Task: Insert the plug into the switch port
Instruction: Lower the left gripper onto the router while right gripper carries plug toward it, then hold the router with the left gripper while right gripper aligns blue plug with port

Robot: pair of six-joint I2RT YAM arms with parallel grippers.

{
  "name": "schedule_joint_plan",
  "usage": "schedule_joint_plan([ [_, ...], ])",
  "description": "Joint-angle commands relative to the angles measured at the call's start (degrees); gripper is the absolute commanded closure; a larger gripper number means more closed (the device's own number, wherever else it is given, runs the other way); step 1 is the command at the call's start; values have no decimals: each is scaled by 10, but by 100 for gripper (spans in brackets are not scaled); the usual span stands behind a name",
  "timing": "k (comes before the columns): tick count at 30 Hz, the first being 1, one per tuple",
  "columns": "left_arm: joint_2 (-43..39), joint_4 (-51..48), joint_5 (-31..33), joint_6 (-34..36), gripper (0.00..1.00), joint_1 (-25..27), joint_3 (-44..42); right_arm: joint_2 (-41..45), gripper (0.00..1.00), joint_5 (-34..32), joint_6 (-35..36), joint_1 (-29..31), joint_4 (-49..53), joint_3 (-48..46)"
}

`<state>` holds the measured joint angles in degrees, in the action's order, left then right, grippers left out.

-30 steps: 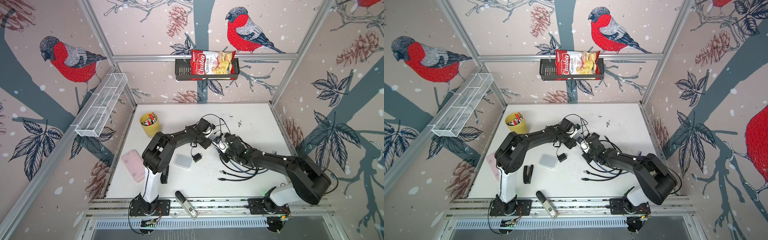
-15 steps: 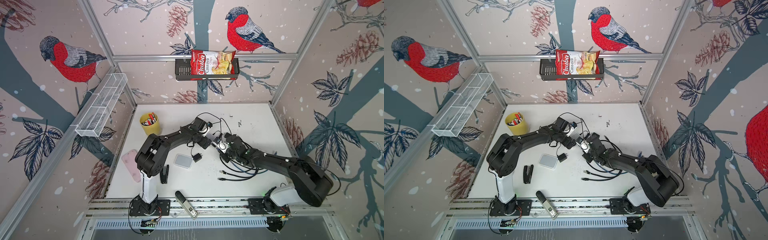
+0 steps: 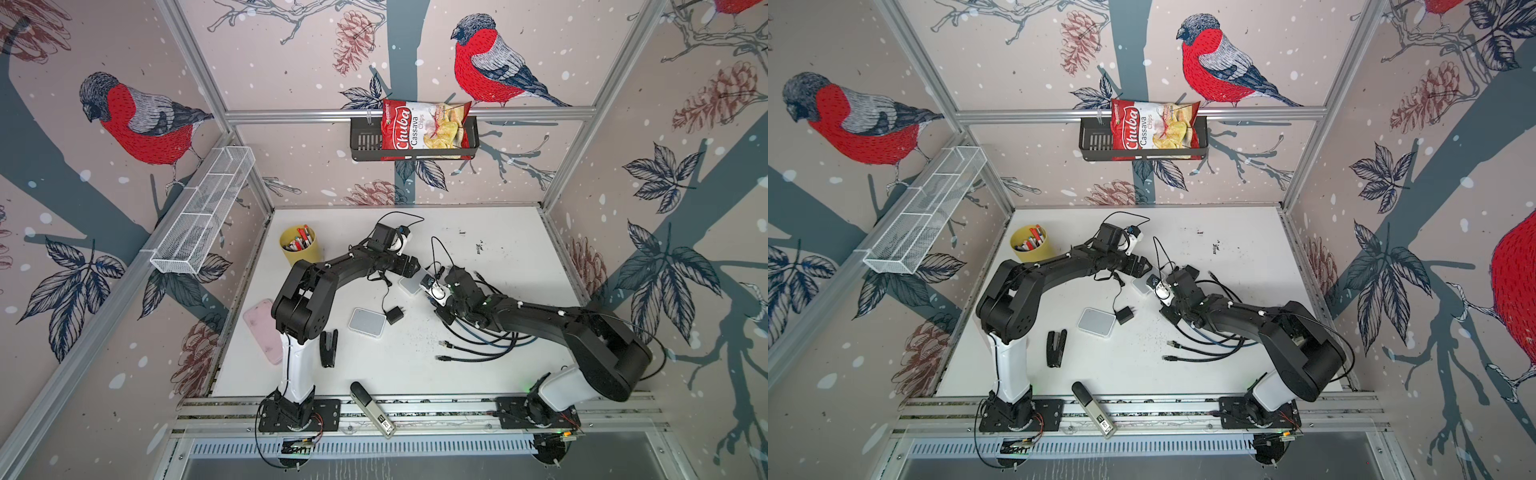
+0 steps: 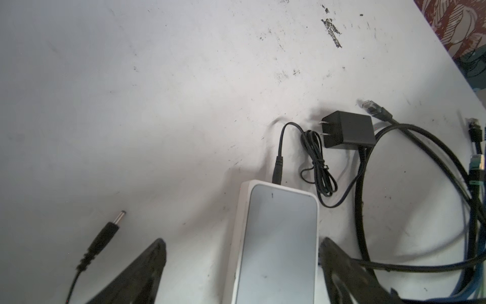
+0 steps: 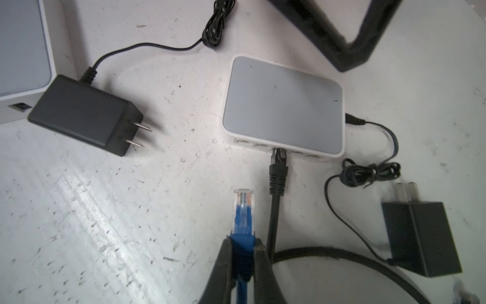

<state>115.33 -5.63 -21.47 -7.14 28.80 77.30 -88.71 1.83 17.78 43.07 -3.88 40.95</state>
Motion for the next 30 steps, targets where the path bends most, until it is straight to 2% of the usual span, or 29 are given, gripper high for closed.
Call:
schedule_joint_plan([
  [1,2,40,-27,-56,11,-1,-3,-17,93,-13,-6,5,1,16],
  [18,49,6,15,-68,12,32,45,-78,93,-27,-1,7,32,62],
  [30,35,15,12,-113,12,39,16,-115,93,-31,-18,15,51,105],
])
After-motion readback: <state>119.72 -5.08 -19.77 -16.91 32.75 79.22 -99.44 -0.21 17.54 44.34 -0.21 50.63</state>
